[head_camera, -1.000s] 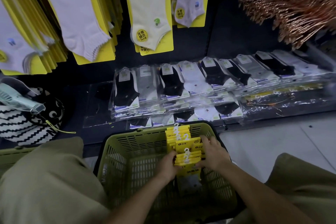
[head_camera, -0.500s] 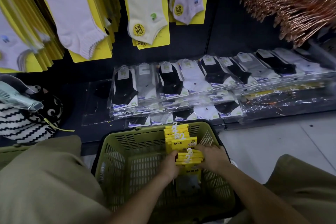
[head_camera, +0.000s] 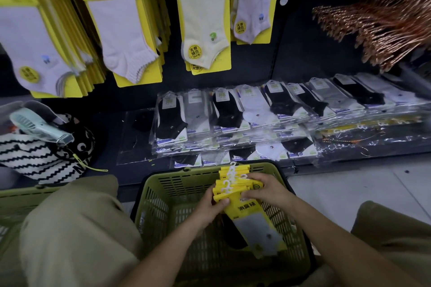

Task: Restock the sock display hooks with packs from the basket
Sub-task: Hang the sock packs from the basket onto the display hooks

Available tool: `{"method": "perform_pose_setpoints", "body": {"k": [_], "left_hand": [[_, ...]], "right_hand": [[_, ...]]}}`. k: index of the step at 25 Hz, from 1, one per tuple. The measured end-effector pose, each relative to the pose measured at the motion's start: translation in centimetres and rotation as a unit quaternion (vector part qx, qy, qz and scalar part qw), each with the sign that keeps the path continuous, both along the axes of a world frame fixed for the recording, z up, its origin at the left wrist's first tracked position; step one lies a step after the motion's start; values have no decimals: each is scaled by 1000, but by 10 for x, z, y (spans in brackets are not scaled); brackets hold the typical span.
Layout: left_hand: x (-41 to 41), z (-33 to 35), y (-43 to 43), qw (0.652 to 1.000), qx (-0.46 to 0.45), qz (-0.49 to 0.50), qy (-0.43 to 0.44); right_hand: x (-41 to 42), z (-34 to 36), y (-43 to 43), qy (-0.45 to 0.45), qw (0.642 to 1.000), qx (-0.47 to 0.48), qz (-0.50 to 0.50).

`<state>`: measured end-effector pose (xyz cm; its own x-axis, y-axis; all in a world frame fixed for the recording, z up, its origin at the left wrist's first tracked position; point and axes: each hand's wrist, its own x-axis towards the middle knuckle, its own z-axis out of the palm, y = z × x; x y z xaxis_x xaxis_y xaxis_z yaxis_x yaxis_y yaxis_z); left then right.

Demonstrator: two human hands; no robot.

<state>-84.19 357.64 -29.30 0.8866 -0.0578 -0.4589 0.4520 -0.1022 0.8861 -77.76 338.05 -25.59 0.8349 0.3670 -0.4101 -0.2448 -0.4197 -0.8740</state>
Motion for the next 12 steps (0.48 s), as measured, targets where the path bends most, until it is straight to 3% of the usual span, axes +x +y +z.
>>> {"method": "perform_pose_setpoints", "body": {"k": [5,8,12], "left_hand": [[11,39,5,994,-21,59,-91],[25,71,13,983,-31,85,-162],[42,108,20,977,-62,79,-188]], "right_hand": [[7,40,21,-7,988,143,-48],[14,68,33,-53,979,181,-75],[17,99,48,-97,967,206,-115]]}}
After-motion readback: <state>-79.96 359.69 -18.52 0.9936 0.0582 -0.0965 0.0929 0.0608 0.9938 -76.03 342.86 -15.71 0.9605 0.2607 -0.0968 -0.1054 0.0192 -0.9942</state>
